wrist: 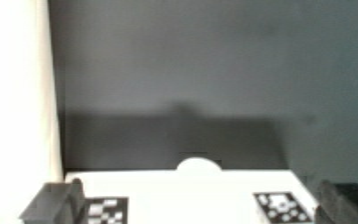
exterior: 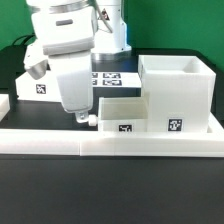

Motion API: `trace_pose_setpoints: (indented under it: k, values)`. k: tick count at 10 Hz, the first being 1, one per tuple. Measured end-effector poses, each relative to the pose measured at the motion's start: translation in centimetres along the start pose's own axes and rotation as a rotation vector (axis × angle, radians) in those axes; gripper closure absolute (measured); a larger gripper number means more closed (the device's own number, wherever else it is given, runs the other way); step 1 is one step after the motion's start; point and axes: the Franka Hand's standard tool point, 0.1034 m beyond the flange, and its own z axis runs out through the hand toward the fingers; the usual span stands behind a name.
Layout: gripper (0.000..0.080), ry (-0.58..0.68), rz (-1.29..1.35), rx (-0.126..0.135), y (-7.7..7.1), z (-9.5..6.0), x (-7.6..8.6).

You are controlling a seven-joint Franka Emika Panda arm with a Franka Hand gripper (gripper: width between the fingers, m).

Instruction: Assemble drawer

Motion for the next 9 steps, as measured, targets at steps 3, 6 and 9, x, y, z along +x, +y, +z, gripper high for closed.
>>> trace_pose_setpoints:
  k: [3,6,9]
  values:
    - [0.0151,0.000,-0.001,0.001,-0.1,0.0,-0.3]
    - [0.0151,-0.001,-0.058,0.007,0.2,0.6,1.1]
    - [0.0151,-0.001,-0.013,0.003,0.7,0.4,2.6]
